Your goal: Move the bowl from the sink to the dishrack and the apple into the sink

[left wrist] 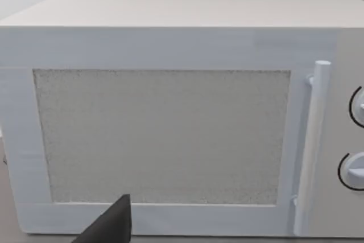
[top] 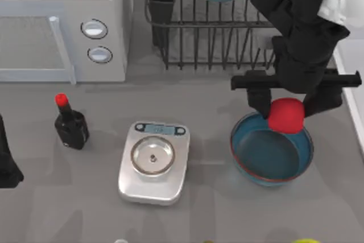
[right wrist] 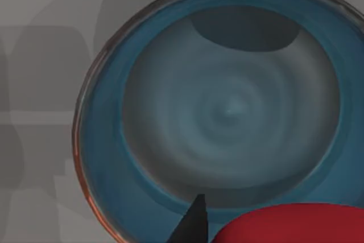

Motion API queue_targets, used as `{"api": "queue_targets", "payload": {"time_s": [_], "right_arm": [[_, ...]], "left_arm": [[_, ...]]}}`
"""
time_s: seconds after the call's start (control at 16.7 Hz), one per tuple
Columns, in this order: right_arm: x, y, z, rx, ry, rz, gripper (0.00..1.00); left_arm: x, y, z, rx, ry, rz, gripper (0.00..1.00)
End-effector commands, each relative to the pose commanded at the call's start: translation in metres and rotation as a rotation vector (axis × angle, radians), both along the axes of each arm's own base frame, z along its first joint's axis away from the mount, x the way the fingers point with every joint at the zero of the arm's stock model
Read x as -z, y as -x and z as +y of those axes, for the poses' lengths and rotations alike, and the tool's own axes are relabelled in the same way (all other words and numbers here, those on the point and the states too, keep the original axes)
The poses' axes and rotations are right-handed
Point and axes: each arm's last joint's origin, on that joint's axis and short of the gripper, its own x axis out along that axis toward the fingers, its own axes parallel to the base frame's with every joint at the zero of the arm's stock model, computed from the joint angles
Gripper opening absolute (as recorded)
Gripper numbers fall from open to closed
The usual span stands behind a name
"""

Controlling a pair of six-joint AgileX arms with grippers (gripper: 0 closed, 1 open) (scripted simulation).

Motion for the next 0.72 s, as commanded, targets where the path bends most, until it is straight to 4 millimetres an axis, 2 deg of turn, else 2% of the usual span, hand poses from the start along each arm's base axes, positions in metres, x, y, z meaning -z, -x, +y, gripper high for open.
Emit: {"api": "queue_targets", "payload": {"time_s": [0.42, 0.6, 0.72], "right_arm": [[0.0, -0.001, -0.004, 0.005, -0.021, -0.012, 0.0], [0.009, -0.008, -0.023, 0.023, -0.098, -0.058, 0.0], [0.02, -0.015, -0.042, 0.041, -0.172, -0.112, 0.0]], "left_arm": [[0.0, 0.0, 0.0, 0.0, 0.0, 0.0, 1.0], [0.0, 0.0, 0.0, 0.0, 0.0, 0.0, 1.0], [0.0, 0.0, 0.0, 0.0, 0.0, 0.0, 1.0]]}}
